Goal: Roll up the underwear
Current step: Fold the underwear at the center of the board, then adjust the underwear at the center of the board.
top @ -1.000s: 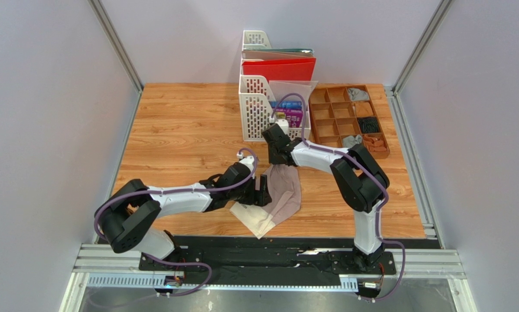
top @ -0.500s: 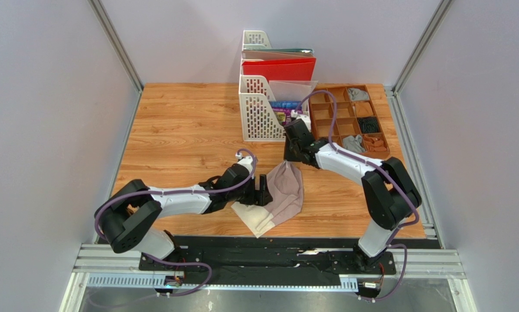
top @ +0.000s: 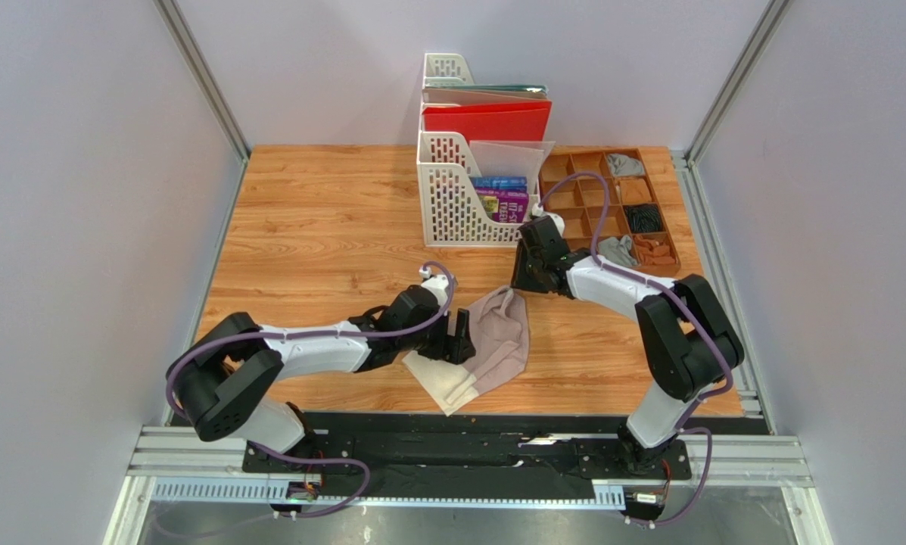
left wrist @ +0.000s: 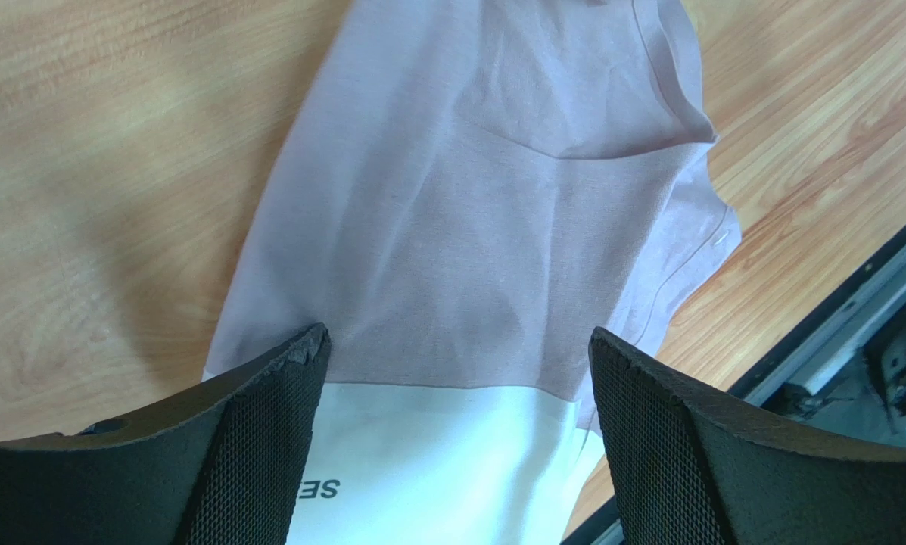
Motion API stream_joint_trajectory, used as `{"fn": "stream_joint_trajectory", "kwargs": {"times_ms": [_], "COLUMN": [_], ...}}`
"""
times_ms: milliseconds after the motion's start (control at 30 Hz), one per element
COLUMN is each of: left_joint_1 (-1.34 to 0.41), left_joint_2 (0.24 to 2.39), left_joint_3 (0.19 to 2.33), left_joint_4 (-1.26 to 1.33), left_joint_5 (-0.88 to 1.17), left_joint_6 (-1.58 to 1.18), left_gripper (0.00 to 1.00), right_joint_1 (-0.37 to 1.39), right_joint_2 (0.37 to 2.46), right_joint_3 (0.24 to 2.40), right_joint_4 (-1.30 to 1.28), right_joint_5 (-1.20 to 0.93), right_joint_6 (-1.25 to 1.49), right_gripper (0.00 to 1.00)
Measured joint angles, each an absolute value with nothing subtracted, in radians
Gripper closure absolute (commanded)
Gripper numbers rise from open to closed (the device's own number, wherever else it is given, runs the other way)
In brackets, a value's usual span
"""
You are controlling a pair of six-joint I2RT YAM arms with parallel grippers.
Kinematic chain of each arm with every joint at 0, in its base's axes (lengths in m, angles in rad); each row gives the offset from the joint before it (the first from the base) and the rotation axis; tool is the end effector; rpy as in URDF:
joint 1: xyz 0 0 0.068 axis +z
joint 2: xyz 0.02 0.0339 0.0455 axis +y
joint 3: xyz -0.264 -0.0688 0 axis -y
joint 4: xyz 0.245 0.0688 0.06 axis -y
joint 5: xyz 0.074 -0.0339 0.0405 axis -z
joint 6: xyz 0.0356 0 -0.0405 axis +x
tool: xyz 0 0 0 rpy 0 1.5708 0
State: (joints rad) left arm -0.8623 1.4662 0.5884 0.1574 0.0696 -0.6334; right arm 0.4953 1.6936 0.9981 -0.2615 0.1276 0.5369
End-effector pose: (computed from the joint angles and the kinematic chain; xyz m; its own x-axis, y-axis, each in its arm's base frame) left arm 0.1786 -0.2123 0.1537 -0.8145 0.0430 -0.5786 0.3839 0.7877 -0.4818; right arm 0.3029 0.1585 0.1752 -0.8262 0.1303 -0.5481 0.0182 0.9785 0.2052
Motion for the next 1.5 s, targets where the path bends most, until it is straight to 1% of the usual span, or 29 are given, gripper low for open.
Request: {"fn": "stream_joint_trajectory", "kwargs": {"times_ms": [233, 367, 500, 567, 733, 833, 933, 967, 1033, 1067, 1200, 1333, 1367, 1500], "left_joint_1": [-0.851, -0.8, -0.741, -0.717, -0.702, -0.702, -0.703, -0.705, -0.713, -0.721, -0.815, -0.926, -0.939, -0.96], "left_joint_2": [1.511, 1.535, 1.552, 1.568, 1.576, 1.529, 1.423, 1.381, 1.29, 1.266, 1.224, 1.218, 1.217, 1.208], "left_joint_3": [0.669, 0.704, 0.742, 0.784, 0.916, 0.944, 0.912, 0.885, 0.802, 0.77, 0.651, 0.614, 0.614, 0.61], "left_joint_4": [0.067, 0.041, 0.033, 0.021, -0.027, -0.051, -0.094, -0.098, -0.101, -0.109, -0.161, -0.234, -0.245, -0.27], "left_joint_5": [0.043, 0.041, 0.049, 0.057, 0.071, 0.072, 0.074, 0.077, 0.078, 0.078, 0.056, 0.025, 0.01, -0.047], "left_joint_6": [-0.468, -0.399, -0.347, -0.325, -0.301, -0.31, -0.355, -0.377, -0.437, -0.459, -0.584, -0.715, -0.746, -0.839], "left_gripper": [0.09, 0.09, 0.09, 0.09, 0.09, 0.12, 0.21, 0.25, 0.28, 0.33, 0.39, 0.42, 0.44, 0.44], "right_joint_1": [0.443, 0.436, 0.437, 0.439, 0.457, 0.47, 0.471, 0.471, 0.471, 0.471, 0.471, 0.471, 0.471, 0.471], "right_joint_2": [1.631, 1.533, 1.402, 1.321, 1.199, 1.148, 1.135, 1.139, 1.158, 1.168, 1.21, 1.229, 1.229, 1.229], "right_joint_3": [0.945, 0.885, 0.774, 0.703, 0.608, 0.587, 0.587, 0.587, 0.587, 0.587, 0.587, 0.584, 0.581, 0.574], "right_joint_4": [-0.25, -0.234, -0.225, -0.226, -0.228, -0.227, -0.21, -0.204, -0.187, -0.18, -0.152, -0.13, -0.126, -0.113], "right_joint_5": [0.035, -0.023, -0.058, -0.082, -0.145, -0.168, -0.181, -0.186, -0.199, -0.204, -0.221, -0.237, -0.239, -0.245], "right_joint_6": [0.534, 0.535, 0.547, 0.56, 0.587, 0.591, 0.591, 0.591, 0.591, 0.591, 0.593, 0.598, 0.598, 0.599], "right_gripper": [0.58, 0.59, 0.59, 0.59, 0.57, 0.54, 0.54, 0.54, 0.54, 0.54, 0.54, 0.54, 0.54, 0.54]}}
